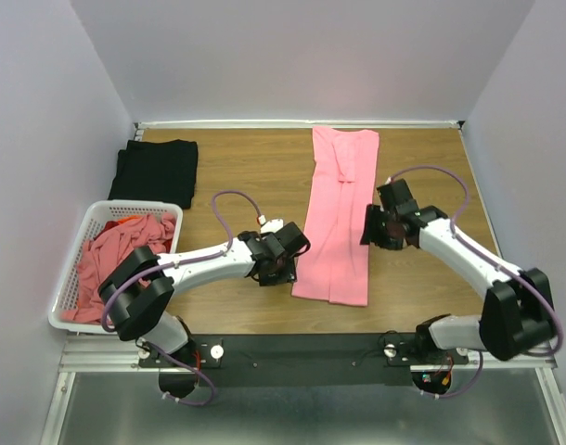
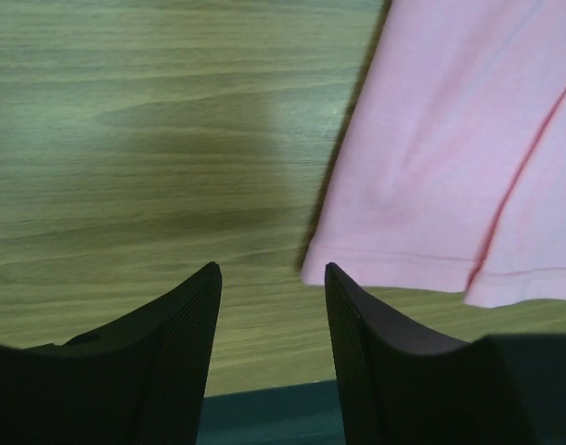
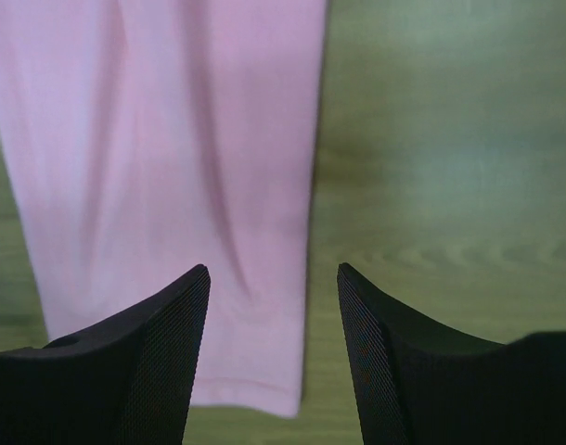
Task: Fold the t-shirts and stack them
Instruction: Fold the tshirt
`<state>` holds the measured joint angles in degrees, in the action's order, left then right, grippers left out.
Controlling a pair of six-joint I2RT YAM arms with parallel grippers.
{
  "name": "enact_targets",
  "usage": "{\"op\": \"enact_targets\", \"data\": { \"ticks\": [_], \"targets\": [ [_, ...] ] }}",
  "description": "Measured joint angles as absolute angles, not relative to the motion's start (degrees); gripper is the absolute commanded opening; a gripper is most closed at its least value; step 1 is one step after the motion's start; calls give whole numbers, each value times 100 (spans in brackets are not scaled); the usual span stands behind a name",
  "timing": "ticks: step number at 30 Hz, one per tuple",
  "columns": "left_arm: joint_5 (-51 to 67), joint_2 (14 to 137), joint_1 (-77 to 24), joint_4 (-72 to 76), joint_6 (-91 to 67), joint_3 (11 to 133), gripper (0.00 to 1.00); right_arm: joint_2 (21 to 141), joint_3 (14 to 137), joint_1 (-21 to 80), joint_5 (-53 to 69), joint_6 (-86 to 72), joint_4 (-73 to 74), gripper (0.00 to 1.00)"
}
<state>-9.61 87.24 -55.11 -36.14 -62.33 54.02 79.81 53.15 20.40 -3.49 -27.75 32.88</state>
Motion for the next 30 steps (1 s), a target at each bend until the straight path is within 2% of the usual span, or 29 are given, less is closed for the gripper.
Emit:
{"op": "enact_targets", "data": {
  "ticks": [4, 8, 12, 16, 22, 30],
  "targets": [
    [-987, 8654, -5527, -3594, -6047, 5286, 58, 7074, 4480, 2390, -327, -3271, 3787, 65],
    [-985, 8639, -5529, -3465, -5815, 5277, 58, 6718, 4012, 2956, -266, -3841, 4136, 65],
    [-985, 8637, -5537, -3361, -5599, 5277, 58, 6731, 3863, 3319, -255, -4272, 4331, 64],
    [-985, 8639, -5553, -3321, -5411, 5277, 58, 6746, 3664, 3524, -276, -4661, 4386, 56],
    [-978, 8648, -5553, -3212, -5227, 5277, 57, 6737, 3365, 3586, -268, -4939, 4388, 49],
    [-954, 8672, -5553, -3100, -5140, 5275, 56, 6783, 3328, 3629, -266, -5050, 4248, 47]
  ]
}}
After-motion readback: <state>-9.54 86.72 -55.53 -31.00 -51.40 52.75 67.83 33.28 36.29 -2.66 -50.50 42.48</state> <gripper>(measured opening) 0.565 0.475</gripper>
